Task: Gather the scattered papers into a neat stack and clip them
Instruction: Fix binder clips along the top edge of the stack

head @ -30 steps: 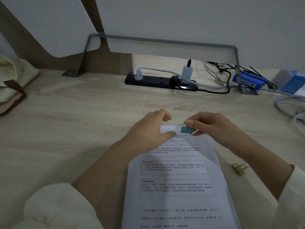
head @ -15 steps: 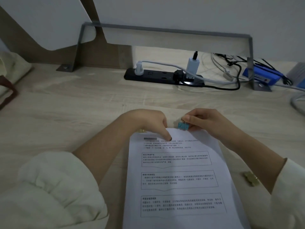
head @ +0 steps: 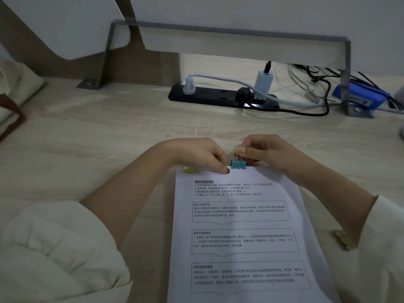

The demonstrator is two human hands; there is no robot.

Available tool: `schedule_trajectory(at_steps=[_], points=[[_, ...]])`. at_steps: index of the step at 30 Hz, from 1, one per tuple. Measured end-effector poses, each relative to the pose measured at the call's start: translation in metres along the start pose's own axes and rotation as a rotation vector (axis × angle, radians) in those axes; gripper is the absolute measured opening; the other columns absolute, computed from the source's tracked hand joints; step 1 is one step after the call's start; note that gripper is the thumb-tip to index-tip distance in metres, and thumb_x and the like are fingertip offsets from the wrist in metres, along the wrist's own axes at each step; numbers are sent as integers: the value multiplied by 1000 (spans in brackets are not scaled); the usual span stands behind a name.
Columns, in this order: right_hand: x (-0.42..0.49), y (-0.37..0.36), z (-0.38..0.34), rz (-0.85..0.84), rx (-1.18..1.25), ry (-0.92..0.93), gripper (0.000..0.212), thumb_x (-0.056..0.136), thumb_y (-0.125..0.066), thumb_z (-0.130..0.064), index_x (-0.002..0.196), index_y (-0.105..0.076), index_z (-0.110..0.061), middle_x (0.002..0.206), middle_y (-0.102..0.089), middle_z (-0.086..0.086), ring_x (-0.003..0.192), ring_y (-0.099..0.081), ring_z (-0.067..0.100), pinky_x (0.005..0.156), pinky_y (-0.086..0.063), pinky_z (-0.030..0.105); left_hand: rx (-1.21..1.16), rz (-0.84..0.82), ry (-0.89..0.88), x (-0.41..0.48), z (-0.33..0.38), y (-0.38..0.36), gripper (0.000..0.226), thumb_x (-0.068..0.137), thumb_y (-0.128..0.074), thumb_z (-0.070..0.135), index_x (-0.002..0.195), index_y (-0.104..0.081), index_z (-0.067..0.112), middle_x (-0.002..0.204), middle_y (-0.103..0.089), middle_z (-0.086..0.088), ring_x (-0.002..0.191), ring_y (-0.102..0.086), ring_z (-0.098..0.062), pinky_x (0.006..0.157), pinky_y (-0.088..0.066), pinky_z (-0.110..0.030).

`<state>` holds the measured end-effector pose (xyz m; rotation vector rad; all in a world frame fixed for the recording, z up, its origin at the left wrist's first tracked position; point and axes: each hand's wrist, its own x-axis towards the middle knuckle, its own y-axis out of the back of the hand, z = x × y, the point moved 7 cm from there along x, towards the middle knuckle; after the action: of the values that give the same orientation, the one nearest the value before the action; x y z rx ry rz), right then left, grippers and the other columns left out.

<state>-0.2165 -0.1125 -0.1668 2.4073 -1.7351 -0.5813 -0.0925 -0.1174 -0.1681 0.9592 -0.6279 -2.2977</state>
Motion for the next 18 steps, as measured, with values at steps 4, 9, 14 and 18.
schedule_trajectory(at_steps=[4, 9, 14, 18], points=[[3, -5, 3, -129, -37, -72, 21, 83, -63, -23, 88, -65, -2, 86, -67, 10, 79, -61, 13, 76, -49, 18, -14, 14, -16, -1, 1, 1, 11, 88, -59, 27, 96, -65, 21, 86, -60, 14, 80, -55, -2, 75, -42, -17], [-1, -9, 4, -251, -71, -183, 49, 77, -61, -34, 104, -62, 7, 97, -68, 19, 82, -62, 22, 69, -50, 21, -5, 9, -8, -3, 0, -1, 8, 88, -59, 27, 93, -64, 24, 83, -59, 16, 77, -54, 0, 69, -40, -13], [-7, -8, 6, -275, -197, -202, 38, 86, -57, -37, 105, -68, -6, 100, -73, 12, 89, -68, 25, 81, -53, 27, -29, -5, 22, -4, -1, -1, 13, 88, -59, 24, 98, -65, 20, 88, -61, 14, 85, -55, -2, 79, -42, -17], [-16, 13, -3, -102, -213, -125, 30, 89, -56, -31, 110, -67, -12, 108, -70, 8, 103, -65, 21, 87, -50, 21, -78, 54, 42, -5, 1, -1, 8, 86, -60, 18, 93, -61, 21, 91, -62, 10, 93, -58, -10, 90, -46, -26]])
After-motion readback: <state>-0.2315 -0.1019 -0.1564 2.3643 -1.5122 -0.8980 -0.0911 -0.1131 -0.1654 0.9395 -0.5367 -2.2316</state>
